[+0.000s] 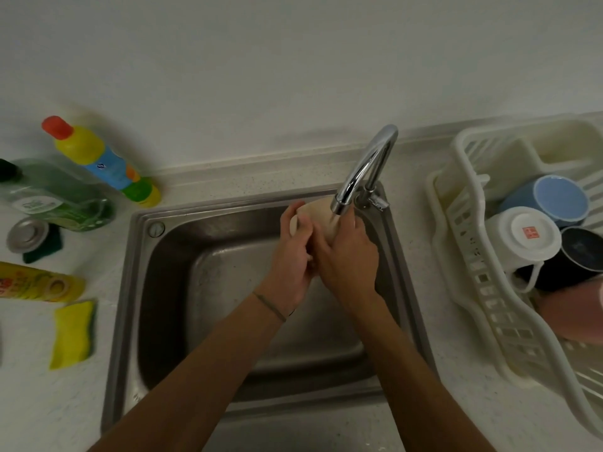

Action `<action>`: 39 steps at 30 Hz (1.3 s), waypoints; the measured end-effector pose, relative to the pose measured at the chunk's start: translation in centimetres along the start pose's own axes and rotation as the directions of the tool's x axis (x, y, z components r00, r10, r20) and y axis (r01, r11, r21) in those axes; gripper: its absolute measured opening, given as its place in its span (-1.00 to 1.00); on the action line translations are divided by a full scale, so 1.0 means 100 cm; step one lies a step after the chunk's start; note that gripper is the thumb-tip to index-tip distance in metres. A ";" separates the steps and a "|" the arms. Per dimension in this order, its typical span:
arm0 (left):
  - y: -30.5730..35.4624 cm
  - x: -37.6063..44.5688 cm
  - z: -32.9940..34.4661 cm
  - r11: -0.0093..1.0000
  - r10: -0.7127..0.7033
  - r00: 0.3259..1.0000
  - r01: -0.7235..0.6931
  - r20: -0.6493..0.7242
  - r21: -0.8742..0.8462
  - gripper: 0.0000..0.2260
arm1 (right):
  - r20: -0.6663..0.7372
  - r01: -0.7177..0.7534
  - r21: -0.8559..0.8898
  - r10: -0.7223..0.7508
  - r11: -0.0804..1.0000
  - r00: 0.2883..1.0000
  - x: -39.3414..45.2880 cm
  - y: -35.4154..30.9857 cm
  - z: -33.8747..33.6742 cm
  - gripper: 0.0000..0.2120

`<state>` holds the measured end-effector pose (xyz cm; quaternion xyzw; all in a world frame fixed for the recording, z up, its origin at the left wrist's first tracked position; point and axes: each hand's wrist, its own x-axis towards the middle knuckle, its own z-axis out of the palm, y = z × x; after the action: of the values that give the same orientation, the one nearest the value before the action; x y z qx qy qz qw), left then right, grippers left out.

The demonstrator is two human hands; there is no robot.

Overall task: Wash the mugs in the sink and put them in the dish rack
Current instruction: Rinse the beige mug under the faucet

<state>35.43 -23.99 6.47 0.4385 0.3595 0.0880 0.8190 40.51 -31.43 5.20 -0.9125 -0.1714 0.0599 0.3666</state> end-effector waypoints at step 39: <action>0.007 -0.006 -0.029 0.957 -0.172 0.979 0.193 0.112 -0.217 -0.52 | 0.515 -0.481 0.552 0.175 0.681 0.839 0.032 0.009 -0.014 -0.79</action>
<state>33.21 -21.93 6.32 0.3109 0.3479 0.0323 0.8839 44.10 -31.77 5.62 -0.7017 -0.0427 0.3786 0.6021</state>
